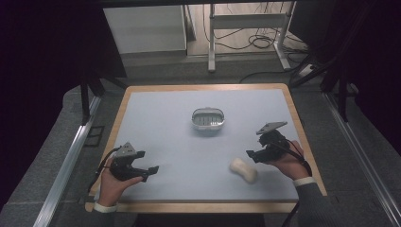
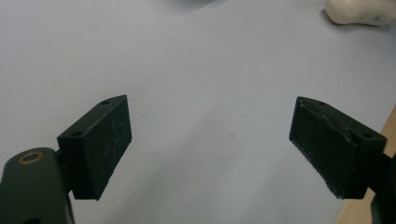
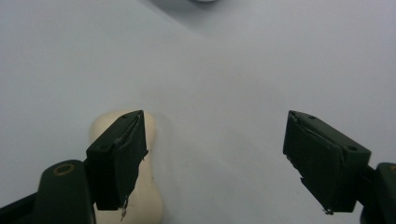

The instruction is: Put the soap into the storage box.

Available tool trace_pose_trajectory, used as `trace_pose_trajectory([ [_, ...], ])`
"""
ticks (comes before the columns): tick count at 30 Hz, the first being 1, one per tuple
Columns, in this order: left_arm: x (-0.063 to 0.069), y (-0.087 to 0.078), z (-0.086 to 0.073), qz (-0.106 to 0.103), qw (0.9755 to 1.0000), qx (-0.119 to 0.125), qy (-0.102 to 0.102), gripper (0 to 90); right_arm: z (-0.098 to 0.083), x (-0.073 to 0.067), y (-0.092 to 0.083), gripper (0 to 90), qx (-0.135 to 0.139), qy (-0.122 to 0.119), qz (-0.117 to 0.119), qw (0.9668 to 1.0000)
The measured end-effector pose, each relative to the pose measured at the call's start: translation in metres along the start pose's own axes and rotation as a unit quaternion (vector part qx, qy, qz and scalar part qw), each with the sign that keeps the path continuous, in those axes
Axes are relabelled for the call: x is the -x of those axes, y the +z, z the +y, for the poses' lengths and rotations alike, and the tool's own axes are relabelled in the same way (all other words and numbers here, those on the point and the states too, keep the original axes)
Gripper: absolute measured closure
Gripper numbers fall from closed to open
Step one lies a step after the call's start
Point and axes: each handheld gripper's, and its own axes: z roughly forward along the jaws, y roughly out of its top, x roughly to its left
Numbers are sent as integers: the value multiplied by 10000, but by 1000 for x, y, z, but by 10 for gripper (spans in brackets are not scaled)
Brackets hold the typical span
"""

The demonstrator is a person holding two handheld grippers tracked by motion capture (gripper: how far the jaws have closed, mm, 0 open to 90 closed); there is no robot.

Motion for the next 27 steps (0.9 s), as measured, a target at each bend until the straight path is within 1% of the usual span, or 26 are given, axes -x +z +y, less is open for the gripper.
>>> trace_pose_trajectory([
  [1, 0, 0, 0, 0, 10000, 0, 0, 135, 0, 0, 0, 211, 0, 0, 0, 10000],
  [3, 1, 0, 0, -17, 10000, -6, 4, 135, 5, -6, 3, 211, -77, -97, 80, 9999],
  [5, 1, 0, 0, -25, 10000, -4, 2, 135, 5, -8, 4, 211, -118, -118, 75, 9998],
  [6, 1, 0, 0, -33, 10000, 2, 4, 135, 8, -11, 8, 209, -255, -176, 136, 9994],
  [7, 1, 0, 0, -35, 10000, 9, 4, 135, 8, -13, 10, 208, -310, -206, 188, 9991],
  [8, 1, 0, 0, -35, 10000, 9, 4, 135, 8, -13, 10, 208, -310, -206, 188, 9991],
  [9, 1, -1, 0, -31, 10000, 20, 10, 135, 9, -15, 12, 207, -375, -221, 232, 9988],
  [10, 1, -2, 0, -48, 10000, 36, 6, 135, 10, -19, 16, 207, -527, -305, 233, 9979],
  [12, 1, -2, 1, -56, 10000, 44, 0, 135, 10, -20, 17, 207, -570, -330, 255, 9975],
  [13, 1, -2, 1, -61, 10000, 53, -2, 135, 10, -23, 19, 207, -682, -355, 280, 9966],
  [14, 1, -2, 1, -60, 10000, 50, -1, 134, 9, -24, 20, 207, -725, -400, 294, 9961],
  [16, 1, -2, 1, -59, 10000, 44, 1, 135, 9, -25, 21, 208, -755, -398, 303, 9959],
  [17, 2, -2, 1, -56, 10000, 37, 4, 135, 8, -27, 23, 209, -826, -405, 340, 9952],
  [20, 2, -2, 1, -42, 10000, 42, 12, 134, 5, -28, 25, 212, -884, -382, 463, 9943],
  [24, 2, -2, 1, -41, 10000, 46, 15, 134, 1, -33, 29, 222, -1047, -422, 475, 9925],
  [25, 2, -2, 1, -41, 10000, 46, 15, 134, 1, -33, 29, 222, -1047, -422, 475, 9925],
  [26, 3, -2, 1, -50, 10000, 47, 20, 134, 0, -36, 31, 235, -1123, -419, 512, 9915],
  [27, 3, -2, 1, -50, 10000, 47, 20, 134, -1, -37, 32, 240, -1124, -428, 504, 9915],
])
